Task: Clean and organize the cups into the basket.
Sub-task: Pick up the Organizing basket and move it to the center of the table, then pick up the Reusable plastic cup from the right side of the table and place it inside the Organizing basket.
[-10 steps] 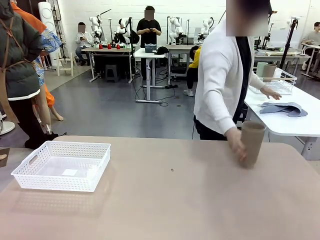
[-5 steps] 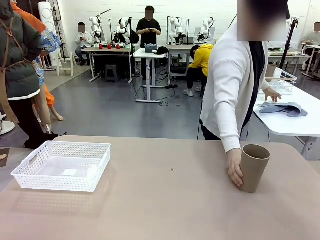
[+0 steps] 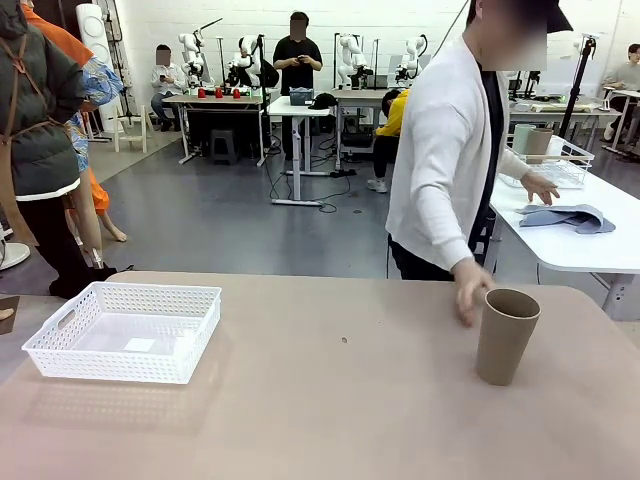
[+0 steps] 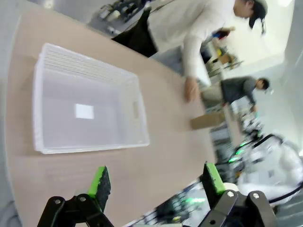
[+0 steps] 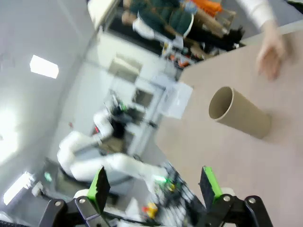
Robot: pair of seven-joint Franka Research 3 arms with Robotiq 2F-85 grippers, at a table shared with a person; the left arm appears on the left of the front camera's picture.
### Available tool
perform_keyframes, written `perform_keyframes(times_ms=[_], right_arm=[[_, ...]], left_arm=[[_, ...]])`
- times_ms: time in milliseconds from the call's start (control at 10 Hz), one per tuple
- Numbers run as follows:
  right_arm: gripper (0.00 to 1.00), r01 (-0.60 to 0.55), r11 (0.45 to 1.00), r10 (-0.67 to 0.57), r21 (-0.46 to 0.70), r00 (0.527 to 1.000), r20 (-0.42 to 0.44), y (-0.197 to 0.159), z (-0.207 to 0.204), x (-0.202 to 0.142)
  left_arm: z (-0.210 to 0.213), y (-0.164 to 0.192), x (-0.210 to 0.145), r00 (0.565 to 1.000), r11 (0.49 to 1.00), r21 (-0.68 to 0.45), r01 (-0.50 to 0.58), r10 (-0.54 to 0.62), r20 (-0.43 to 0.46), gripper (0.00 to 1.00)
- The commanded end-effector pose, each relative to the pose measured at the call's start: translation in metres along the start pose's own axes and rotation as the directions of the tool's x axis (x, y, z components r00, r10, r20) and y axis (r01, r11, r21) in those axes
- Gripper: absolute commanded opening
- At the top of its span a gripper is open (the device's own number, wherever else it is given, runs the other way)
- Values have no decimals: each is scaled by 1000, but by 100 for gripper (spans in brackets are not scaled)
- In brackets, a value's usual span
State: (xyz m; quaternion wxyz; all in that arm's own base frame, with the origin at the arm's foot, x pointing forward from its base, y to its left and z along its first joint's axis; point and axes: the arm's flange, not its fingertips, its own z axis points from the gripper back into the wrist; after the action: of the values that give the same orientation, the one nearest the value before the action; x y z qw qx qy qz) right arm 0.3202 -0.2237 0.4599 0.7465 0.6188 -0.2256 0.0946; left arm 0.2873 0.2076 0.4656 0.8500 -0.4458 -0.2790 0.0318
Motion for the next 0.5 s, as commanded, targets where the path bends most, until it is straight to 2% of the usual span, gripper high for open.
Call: perform_keyframes(times_ms=[0,200,400], right_arm=[[100,-329,944,324,-4,932,-165,-17,-8,8],[100,-462,885,438,-54,868,-235,-28,-22,12],[100,-635,766,588,-101,754,-293,-34,-37,11]], left_arm=[[-7,-5,7,982,961,218,171,-148,-118,100],[-24,-14,19,960,878,399,263,-198,-198,100],[-43,-26,25,931,710,606,359,-230,-283,100]])
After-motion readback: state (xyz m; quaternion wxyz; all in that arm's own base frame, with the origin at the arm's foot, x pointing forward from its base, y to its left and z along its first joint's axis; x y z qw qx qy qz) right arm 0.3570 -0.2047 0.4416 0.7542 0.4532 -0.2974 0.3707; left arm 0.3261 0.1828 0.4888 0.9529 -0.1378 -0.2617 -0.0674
